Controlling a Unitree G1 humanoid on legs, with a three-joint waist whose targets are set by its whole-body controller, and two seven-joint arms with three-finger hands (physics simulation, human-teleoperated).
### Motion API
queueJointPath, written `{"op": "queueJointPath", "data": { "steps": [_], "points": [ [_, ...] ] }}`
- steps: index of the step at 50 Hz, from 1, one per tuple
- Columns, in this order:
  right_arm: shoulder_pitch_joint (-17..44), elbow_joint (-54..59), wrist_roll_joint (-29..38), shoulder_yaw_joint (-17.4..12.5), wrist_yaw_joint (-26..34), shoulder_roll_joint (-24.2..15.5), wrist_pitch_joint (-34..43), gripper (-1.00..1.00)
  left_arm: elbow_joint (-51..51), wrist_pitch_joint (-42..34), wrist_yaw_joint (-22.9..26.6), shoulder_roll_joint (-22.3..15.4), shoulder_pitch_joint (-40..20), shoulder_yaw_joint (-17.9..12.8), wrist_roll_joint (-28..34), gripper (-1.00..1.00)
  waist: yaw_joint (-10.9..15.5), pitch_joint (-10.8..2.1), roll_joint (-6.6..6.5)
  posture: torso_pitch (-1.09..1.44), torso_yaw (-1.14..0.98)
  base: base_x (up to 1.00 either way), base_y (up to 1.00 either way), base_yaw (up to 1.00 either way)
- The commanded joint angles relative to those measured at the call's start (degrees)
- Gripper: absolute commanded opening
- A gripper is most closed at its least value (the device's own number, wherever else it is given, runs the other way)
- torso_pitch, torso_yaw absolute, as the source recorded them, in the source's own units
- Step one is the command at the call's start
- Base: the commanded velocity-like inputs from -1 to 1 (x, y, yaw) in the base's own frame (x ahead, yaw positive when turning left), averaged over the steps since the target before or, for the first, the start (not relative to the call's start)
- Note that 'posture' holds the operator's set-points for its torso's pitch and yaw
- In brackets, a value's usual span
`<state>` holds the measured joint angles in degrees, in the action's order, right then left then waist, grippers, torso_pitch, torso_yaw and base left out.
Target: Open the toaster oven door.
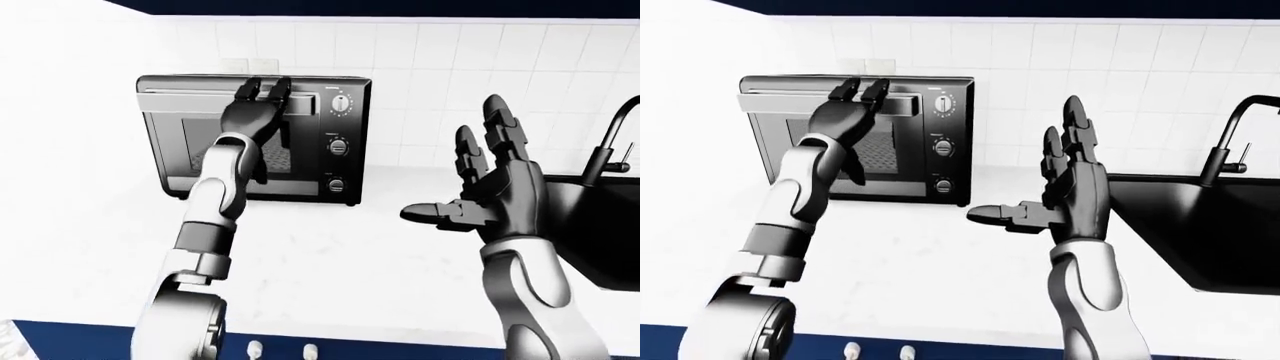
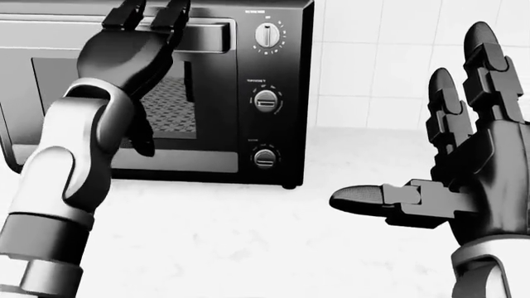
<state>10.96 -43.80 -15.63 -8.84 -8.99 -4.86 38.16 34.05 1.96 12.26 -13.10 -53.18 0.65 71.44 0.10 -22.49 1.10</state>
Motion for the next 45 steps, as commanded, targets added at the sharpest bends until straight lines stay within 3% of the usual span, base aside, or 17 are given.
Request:
{"op": "queueJointPath", "data": {
  "steps": [1,24,40,45],
  "points": [
    [1.32,-0.97,0.19,-0.02,0.26,-0.22,-1.75,1.00,-0.43,-0.86,-0.59,-0.59,-3.17,-0.44,-1.05,1.00,-0.02,-0.12,0.00,-0.61,0.00,0.00,0.00,0.00],
    [1.25,0.11,0.37,0.07,0.48,-0.03,-3.07,1.00,14.17,-2.70,-1.82,-1.40,-10.21,0.80,-2.49,1.00,-0.46,-0.29,0.06,-0.61,0.00,0.00,0.00,0.00],
    [1.45,-0.55,0.14,0.14,0.10,-0.05,-2.32,1.00,18.05,-1.92,-2.24,-1.75,-12.37,1.53,-1.59,1.00,-0.54,-0.28,0.13,-0.61,0.00,0.00,0.00,0.00],
    [1.17,0.76,0.28,-0.05,0.58,-0.04,-3.75,1.00,17.29,-1.93,-1.65,-1.64,-11.94,1.60,-1.45,0.70,-0.55,-0.22,0.17,-0.61,0.00,0.00,0.00,0.00]
  ]
}}
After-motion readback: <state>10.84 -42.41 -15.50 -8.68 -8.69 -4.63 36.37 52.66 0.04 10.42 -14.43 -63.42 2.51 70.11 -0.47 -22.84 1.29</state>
